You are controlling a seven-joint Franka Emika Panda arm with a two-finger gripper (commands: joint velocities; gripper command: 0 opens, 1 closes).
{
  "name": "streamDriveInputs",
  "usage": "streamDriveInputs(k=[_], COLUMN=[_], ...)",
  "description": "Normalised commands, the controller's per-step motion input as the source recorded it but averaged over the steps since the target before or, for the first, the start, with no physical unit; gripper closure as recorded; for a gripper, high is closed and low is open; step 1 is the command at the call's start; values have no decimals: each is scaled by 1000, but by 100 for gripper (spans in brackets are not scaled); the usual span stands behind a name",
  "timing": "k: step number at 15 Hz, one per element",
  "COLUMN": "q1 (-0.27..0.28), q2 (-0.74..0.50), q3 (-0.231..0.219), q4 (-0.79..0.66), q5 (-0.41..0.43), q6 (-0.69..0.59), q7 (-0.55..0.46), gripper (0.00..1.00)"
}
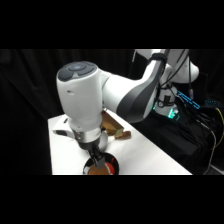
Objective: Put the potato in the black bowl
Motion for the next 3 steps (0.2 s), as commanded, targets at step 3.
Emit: streamDriveInputs(k=[3], q1=[-39], q2=[-375], q3=[4], q4=[-88], q5=[122], q6=[-313], q7=[-179], gripper=[0])
